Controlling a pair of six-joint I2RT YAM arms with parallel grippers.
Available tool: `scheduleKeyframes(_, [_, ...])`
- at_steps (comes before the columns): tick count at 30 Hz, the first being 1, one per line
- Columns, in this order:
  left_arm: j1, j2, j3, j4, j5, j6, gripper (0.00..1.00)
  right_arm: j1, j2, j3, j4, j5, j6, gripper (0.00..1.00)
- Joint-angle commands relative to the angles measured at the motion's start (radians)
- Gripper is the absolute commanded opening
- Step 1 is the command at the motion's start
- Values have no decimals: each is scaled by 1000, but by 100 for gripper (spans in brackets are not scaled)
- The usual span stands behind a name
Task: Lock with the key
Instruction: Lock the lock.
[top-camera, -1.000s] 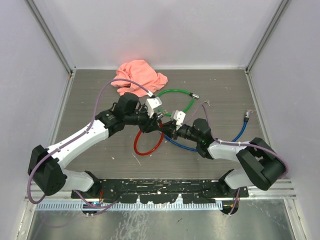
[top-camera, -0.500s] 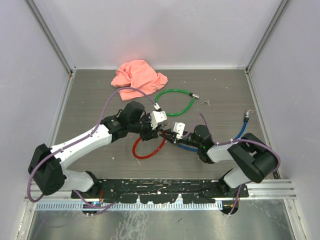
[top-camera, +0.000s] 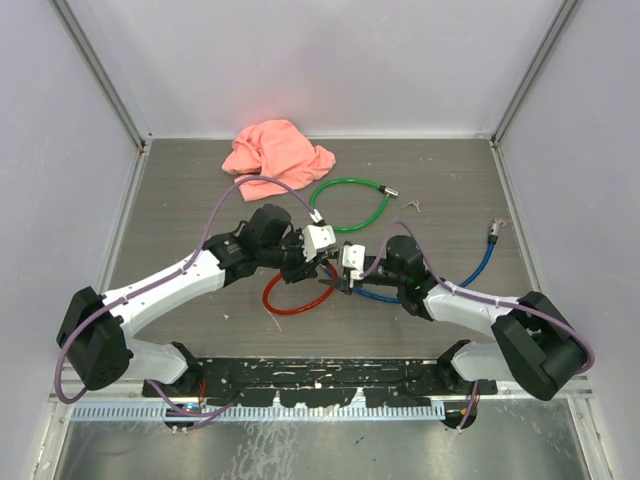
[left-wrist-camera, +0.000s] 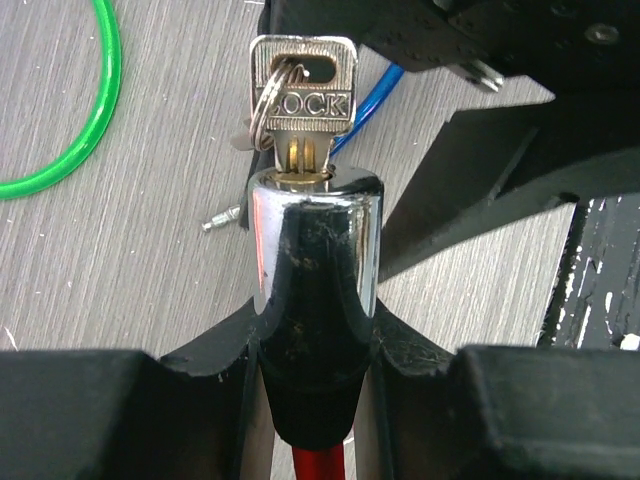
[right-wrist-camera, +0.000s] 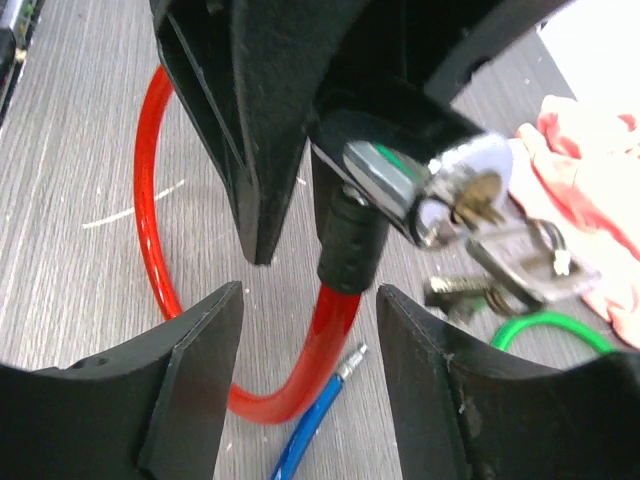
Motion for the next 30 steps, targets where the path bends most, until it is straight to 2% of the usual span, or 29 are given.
scheduleKeyframes(1, [-2, 11, 17, 2, 1, 27, 4, -68, -39, 78, -230, -106, -95, 62])
scheduleKeyframes(5, [1, 13, 24, -12, 5, 34, 3, -185, -60, 139, -543, -220, -251, 62])
scheduleKeyframes(10, [8, 13, 32, -35, 24, 57, 3, -414, -84, 244, -983, -425, -550, 62])
scheduleKeyframes(12, [12, 15, 42, -55, 27, 65, 3, -481, -72, 350, -1155, -448, -546, 67])
scheduleKeyframes(14, [12, 18, 48, -70, 30, 71, 3, -491, -33, 519, -1352, -438, -474, 67])
scheduleKeyframes(16, [12, 18, 51, -77, 34, 77, 3, -491, 23, 688, -1567, -499, -453, 66])
scheduleKeyframes(19, [11, 15, 55, -90, 39, 82, 3, -491, 76, 843, -1770, -626, -395, 66])
scheduleKeyframes(22, [11, 7, 51, -91, 48, 83, 2, -490, 91, 879, -1726, -689, -236, 66])
scheduleKeyframes(25, [11, 7, 50, -92, 46, 86, 2, -470, 88, 848, -1496, -640, 133, 63])
scheduleKeyframes(30, [11, 10, 50, -83, 49, 85, 2, -378, 53, 756, -1240, -542, 450, 62])
